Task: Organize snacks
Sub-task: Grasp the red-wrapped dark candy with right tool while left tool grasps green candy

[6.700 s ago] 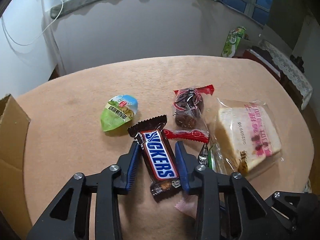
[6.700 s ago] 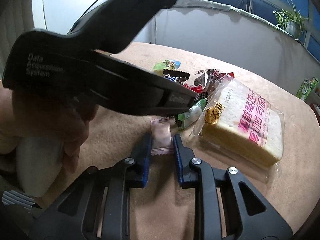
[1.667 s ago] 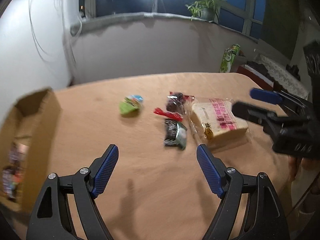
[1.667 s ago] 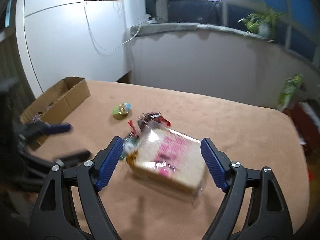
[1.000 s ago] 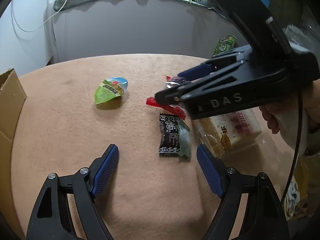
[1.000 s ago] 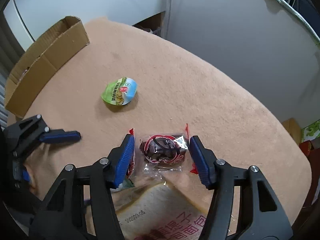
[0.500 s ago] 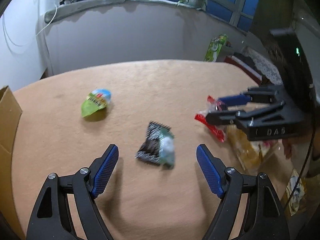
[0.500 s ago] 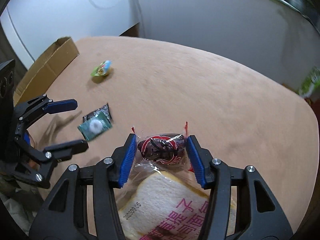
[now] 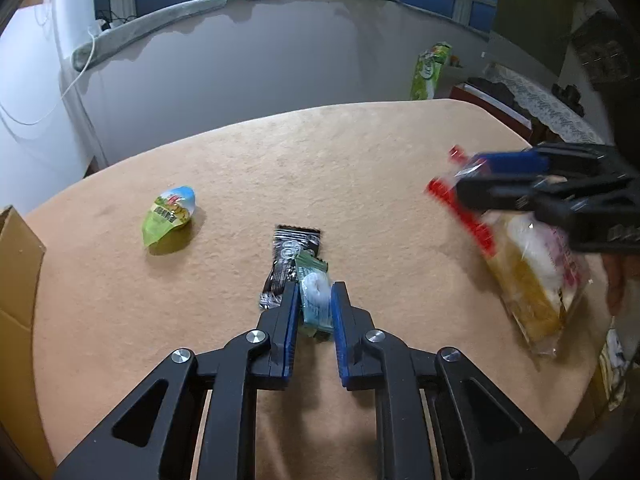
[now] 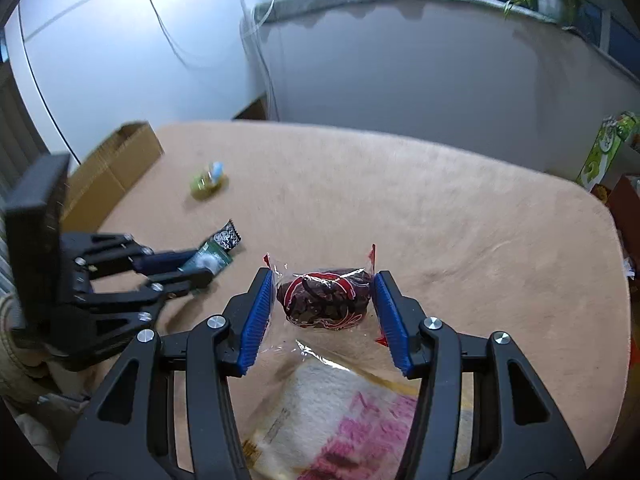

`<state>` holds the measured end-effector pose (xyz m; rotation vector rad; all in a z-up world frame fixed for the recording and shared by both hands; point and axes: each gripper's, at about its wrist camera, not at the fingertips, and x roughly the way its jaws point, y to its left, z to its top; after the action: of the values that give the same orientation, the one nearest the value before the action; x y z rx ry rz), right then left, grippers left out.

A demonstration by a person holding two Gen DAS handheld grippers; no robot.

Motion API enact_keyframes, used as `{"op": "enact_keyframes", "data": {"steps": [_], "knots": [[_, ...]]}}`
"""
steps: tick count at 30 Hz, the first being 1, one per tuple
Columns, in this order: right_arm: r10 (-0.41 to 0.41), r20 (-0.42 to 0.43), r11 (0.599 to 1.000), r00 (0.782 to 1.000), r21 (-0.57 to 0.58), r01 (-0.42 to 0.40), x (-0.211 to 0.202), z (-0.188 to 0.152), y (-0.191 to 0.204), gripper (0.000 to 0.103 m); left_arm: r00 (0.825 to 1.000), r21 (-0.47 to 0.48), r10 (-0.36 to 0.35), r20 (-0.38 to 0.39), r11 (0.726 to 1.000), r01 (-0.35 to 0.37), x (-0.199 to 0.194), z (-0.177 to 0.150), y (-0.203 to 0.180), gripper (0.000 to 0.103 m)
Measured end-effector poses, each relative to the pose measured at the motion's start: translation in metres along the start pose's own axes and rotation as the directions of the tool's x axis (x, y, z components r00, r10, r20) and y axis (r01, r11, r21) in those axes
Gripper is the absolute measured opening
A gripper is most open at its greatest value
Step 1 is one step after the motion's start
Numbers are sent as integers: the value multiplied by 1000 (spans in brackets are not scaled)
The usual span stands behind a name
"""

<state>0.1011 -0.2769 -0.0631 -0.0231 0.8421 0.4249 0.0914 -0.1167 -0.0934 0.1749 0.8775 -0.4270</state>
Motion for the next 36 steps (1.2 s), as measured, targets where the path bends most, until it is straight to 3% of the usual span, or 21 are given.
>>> {"op": "enact_keyframes", "data": {"steps": [3,14,24,26,31,33,36], "knots": [[-1,45,1000,999,17,1,-11,2,-1,54,1000,17,-2,-2,1000,3,0,-1,-5,7],[-21,122,998,992,69,12,-37,2,-6,54,999,-39,-10,54,999,12,-28,-6,9,6],[-55,141,996,989,80,44,-59,-7,15,54,992,-42,-6,124,999,11,-64,-10,18,5],[-59,145,996,988,80,48,-63,-9,18,54,993,-8,9,115,1000,-8,-59,-11,13,5],[-68,147,996,987,75,58,-72,-16,26,54,999,58,-21,39,998,19,-24,-11,0,13],[-69,149,995,986,82,57,-76,-20,25,54,999,64,-44,14,997,43,-10,-11,-3,29],[-74,149,994,986,91,61,-81,-26,23,54,998,64,-54,-16,996,55,3,-9,-5,30]]}}
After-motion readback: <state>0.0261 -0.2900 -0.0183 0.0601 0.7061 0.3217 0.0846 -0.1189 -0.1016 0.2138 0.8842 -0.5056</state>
